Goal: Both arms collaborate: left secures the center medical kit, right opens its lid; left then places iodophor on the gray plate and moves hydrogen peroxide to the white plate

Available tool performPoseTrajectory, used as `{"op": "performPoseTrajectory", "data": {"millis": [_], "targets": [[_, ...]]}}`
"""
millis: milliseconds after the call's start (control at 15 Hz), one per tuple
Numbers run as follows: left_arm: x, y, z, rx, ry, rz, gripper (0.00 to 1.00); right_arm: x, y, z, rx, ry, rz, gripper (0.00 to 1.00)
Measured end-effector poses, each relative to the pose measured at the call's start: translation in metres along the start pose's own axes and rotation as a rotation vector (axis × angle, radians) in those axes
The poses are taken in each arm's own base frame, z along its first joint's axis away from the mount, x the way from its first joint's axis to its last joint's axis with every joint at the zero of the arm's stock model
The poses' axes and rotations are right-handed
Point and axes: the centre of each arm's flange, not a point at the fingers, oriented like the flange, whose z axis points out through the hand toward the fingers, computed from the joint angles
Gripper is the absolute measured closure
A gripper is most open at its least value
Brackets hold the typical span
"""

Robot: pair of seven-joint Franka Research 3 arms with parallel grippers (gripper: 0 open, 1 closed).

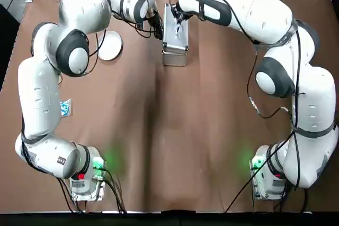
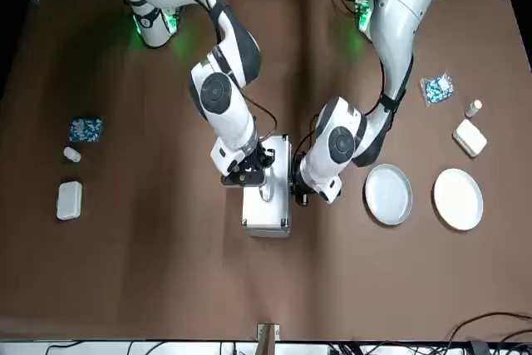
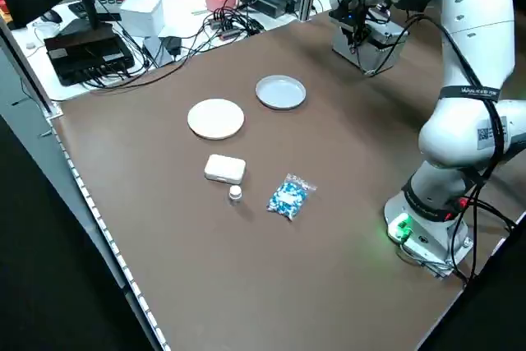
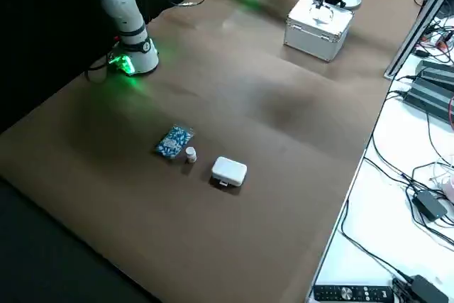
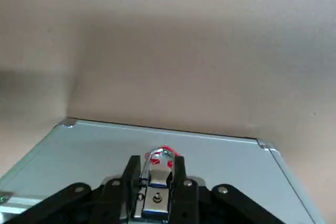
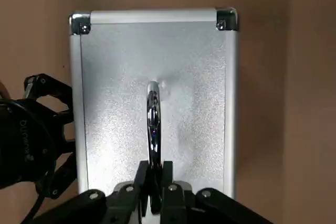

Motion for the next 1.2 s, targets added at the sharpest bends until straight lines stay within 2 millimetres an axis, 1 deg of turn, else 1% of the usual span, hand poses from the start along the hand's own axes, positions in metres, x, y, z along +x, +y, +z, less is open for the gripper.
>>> {"op": "performPoseTrajectory", "data": {"millis": [400,1200], "targets": [[0.0,0.0,0.0,0.0,0.0,0.0,0.7,0.01,0.02,-0.025,-0.021,-0.049,0.013,0.87],[-0.001,0.0,-0.001,0.0,-0.001,0.001,0.7,0.018,0.041,-0.037,-0.035,-0.091,0.013,0.87]]}}
